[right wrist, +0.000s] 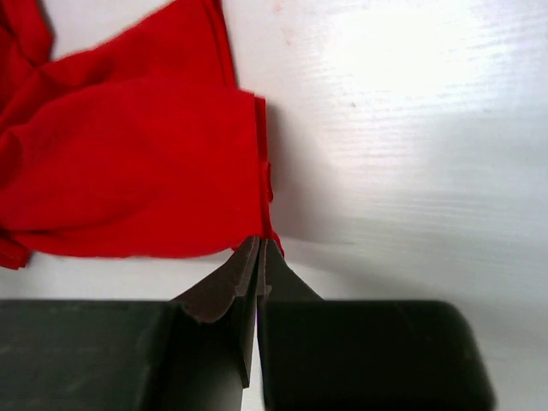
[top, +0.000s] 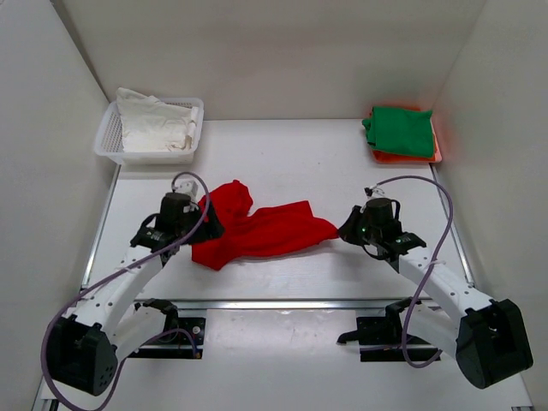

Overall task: Fold and stack the t-shirts
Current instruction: Flatten out the tshirt

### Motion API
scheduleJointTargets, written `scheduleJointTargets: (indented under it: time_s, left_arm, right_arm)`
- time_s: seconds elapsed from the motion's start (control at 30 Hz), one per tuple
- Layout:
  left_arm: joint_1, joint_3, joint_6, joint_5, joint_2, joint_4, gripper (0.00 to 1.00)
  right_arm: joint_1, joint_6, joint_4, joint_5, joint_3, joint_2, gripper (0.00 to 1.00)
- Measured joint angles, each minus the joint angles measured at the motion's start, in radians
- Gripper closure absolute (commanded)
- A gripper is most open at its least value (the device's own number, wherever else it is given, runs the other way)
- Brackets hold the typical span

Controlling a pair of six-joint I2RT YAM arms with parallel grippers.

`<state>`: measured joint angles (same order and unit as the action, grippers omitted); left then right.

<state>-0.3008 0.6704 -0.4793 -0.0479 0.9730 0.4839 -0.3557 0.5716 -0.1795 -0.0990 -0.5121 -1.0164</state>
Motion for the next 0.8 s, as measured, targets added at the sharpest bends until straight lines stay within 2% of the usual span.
scheduleJointTargets:
  time_s: [0.13,0.27,0.47,0.5,0.53,0.6,0.63,0.67,0.7,0.8]
  left_arm:
    - [-0.002,-0.135,-0.026,0.014,-0.058,0.102,0.16]
    - [-0.01,-0.161,-0.061,0.06,-0.099,0.141,0.16]
    - [-0.041,-0.175,-0.104,0.119,0.012,0.097,0.24]
    - [-0.05,-0.183,-0.113,0.121,0.033,0.082,0.34]
    - [-0.056,-0.192,-0.124,0.121,0.051,0.071,0.39]
    - [-0.068,-0.217,-0.141,0.124,0.077,0.046,0.64]
    - [-0.071,-0.225,-0.143,0.128,0.084,0.037,0.71]
    - [-0.071,-0.229,-0.146,0.128,0.084,0.021,0.93]
    - [-0.069,-0.233,-0.151,0.127,0.088,0.011,1.0]
    - [-0.049,-0.227,-0.142,0.119,0.085,0.018,1.0]
  right_arm:
    - [0.024,-0.019,-0.027,-0.026,0.025,0.014,1.0]
    - [0.044,-0.03,-0.045,-0.047,0.036,0.019,1.0]
    - [0.042,-0.03,-0.043,-0.054,0.036,0.019,0.99]
    - [0.042,-0.03,-0.043,-0.056,0.036,0.019,1.0]
    - [0.042,-0.03,-0.043,-0.057,0.036,0.019,1.0]
    - [0.042,-0.03,-0.044,-0.061,0.036,0.019,1.0]
    - [0.043,-0.03,-0.044,-0.061,0.036,0.02,1.0]
    - [0.043,-0.03,-0.044,-0.064,0.036,0.022,1.0]
    - [0.044,-0.031,-0.044,-0.068,0.036,0.024,1.0]
    - [0.055,-0.036,-0.045,-0.079,0.036,0.035,1.0]
